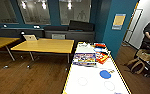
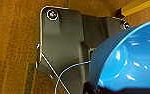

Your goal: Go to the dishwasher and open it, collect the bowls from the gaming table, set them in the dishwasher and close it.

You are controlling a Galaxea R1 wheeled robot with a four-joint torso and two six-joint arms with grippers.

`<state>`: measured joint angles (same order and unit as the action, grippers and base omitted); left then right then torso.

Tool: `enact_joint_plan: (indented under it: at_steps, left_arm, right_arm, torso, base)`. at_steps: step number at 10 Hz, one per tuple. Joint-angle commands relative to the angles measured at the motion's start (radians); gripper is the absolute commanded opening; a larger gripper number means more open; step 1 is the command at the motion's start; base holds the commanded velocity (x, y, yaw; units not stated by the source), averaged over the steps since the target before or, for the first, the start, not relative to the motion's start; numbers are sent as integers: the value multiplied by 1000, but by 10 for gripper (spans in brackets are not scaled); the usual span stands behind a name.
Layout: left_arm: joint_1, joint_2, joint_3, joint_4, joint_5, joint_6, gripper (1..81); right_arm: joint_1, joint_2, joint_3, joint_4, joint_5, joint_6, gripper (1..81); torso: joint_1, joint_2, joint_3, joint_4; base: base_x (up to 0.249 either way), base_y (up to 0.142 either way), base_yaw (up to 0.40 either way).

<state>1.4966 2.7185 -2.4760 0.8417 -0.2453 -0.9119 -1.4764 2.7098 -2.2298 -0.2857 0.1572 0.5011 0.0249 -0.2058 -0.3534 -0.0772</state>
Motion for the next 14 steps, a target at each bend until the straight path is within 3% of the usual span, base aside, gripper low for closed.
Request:
enact_joint_plan:
  at_steps: [1,2,3,5,9,10,14]
  left_arm:
    - [-22,8,-28,13,30,8,10]
    - [-22,9,-28,14,31,8,10]
    - [-22,14,-29,14,32,8,10]
    - [-20,20,-29,14,32,10,10]
    - [-20,26,-29,16,32,10,10]
    - [-20,26,-29,16,32,10,10]
    - [-22,32,-29,17,32,13,10]
  right_arm:
    - [30,-5,-11,-18,-41,-3,10]
    - [29,9,-26,-18,-41,-3,10]
    - [27,23,-45,-20,-41,-3,10]
    - [23,43,-66,-23,-41,-3,10]
    - [18,55,-85,-24,-41,-3,10]
    - [18,55,-85,-27,-41,-3,10]
    - [17,55,-86,-27,-41,-3,10]
  torso:
    - [0,0,0,0]
    - [0,0,0,0]
    - [-25,100,0,0]
    - [-25,110,0,0]
    - [-25,206,0,0]
    - [-25,206,39,0]
    - [-23,191,113,0]
  base:
    - [0,0,0]
    - [0,0,0]
    - [0,0,0]
    - [0,0,0]
    - [0,0,0]
    - [0,0,0]
    - [0,0,0]
